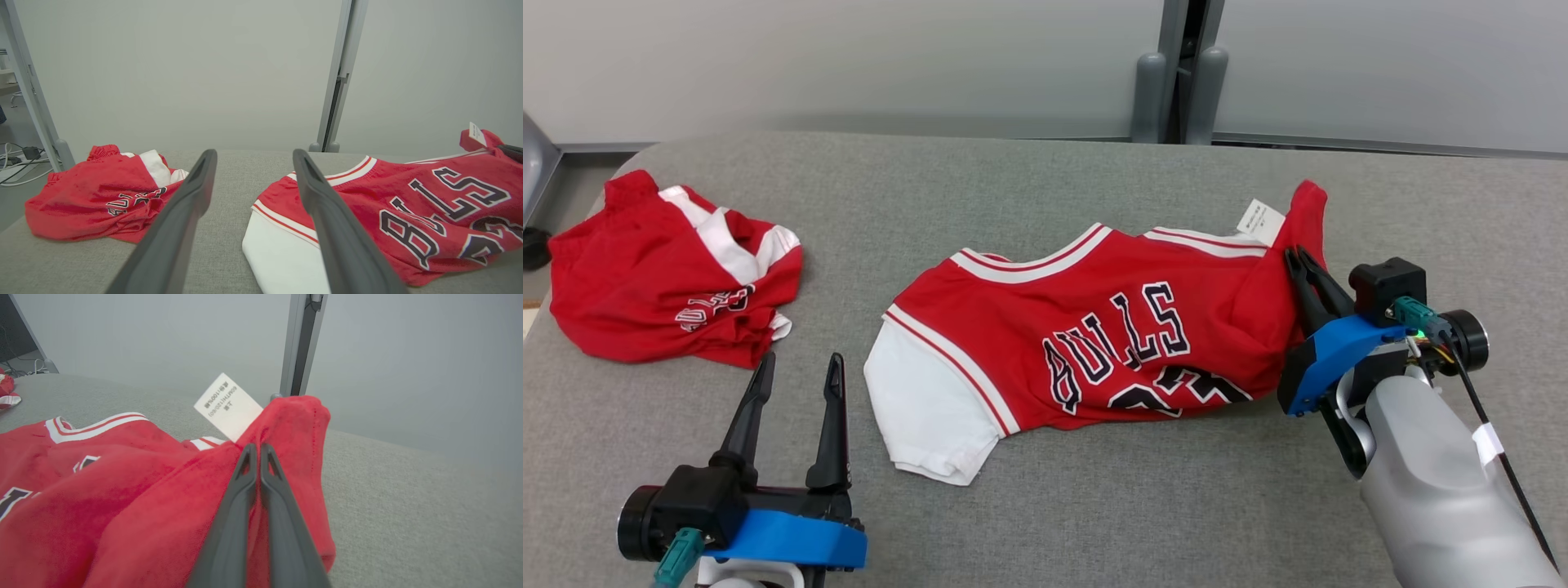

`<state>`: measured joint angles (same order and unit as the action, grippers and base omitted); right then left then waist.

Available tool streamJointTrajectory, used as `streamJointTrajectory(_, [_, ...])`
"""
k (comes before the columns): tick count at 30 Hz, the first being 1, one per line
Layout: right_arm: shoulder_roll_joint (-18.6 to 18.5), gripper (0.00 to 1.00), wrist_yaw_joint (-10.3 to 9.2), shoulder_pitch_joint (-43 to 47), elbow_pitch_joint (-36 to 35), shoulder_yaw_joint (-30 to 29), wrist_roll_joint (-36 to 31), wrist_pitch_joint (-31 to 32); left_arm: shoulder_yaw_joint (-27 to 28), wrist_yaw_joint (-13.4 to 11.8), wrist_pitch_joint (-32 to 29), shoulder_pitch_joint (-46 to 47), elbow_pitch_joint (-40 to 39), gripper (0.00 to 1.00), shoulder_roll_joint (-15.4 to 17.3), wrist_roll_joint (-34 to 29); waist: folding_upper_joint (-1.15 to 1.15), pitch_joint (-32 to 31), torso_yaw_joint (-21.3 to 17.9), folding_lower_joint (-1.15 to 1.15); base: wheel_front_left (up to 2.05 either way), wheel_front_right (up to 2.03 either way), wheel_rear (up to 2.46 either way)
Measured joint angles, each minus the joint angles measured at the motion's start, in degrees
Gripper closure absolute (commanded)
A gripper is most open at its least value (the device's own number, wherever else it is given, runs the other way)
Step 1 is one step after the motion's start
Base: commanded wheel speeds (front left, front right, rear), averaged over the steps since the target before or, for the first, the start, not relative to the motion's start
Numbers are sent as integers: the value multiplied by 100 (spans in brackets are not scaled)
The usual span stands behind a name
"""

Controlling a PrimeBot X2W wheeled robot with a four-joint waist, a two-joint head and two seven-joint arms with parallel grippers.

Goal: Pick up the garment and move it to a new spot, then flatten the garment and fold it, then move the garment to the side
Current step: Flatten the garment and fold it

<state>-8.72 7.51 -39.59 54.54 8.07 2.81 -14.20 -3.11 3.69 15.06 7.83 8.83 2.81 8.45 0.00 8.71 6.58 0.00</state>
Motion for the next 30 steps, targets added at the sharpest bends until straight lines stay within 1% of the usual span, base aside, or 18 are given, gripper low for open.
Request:
streamJointTrajectory(3, [67, 100, 0, 57, -249, -110, -74, -66, -4, -1, 0, -28, 1, 0, 0, 2, 0, -73, -74, 0, 0, 0, 0])
streamJointTrajectory(5, [98, 100, 0, 263, -654, -203, -76, -78, -13, -2, 0, -71, 3, 0, 0, 11, 0, -125, -120, 0, 0, 0, 0])
streamJointTrajectory(9, [104, 100, 0, 1007, -1695, -319, -36, -93, -24, -19, 0, -143, -2, 0, -1, 58, 0, -215, -212, 0, 0, 0, 0])
streamJointTrajectory(15, [66, 100, -1, 2199, -2674, -486, 68, -93, -19, -36, 0, -259, -2, 0, -1, 75, 0, -315, -364, 0, 0, 0, 0])
streamJointTrajectory(19, [126, 100, -1, 2916, -3058, -582, 147, -93, -59, -35, 0, -298, 2, 0, -1, 110, 0, -333, -441, 0, 0, 0, 0])
streamJointTrajectory(23, [223, 100, 0, 3442, -3200, -584, 229, -93, -82, -34, 0, -298, 9, 0, -1, 118, 0, -329, -498, 0, 0, 0, 0])
streamJointTrajectory(24, [241, 97, 0, 3555, -3199, -572, 240, -93, -87, -33, 0, -298, 14, 0, -1, 118, 0, -327, -509, 0, 0, 0, 0])
streamJointTrajectory(25, [255, 75, 0, 3648, -3218, -572, 256, -93, -91, -32, 0, -298, 19, 0, -1, 118, 0, -326, -518, 0, 0, 0, 0])
streamJointTrajectory(27, [268, 10, 0, 3740, -3328, -601, 288, -93, -90, -24, 0, -299, 23, 0, -1, 118, 0, -328, -536, 0, 0, 0, 0])
streamJointTrajectory(28, [274, 0, 0, 3769, -3394, -645, 298, -93, -90, -23, 0, -299, 25, 0, -1, 118, 0, -334, -544, 0, 0, 0, 0])
streamJointTrajectory(30, [274, 0, -1, 3811, -3585, -745, 296, -93, -80, -22, 0, -300, 29, 0, -1, 115, 0, -350, -562, 0, 0, 0, 0])
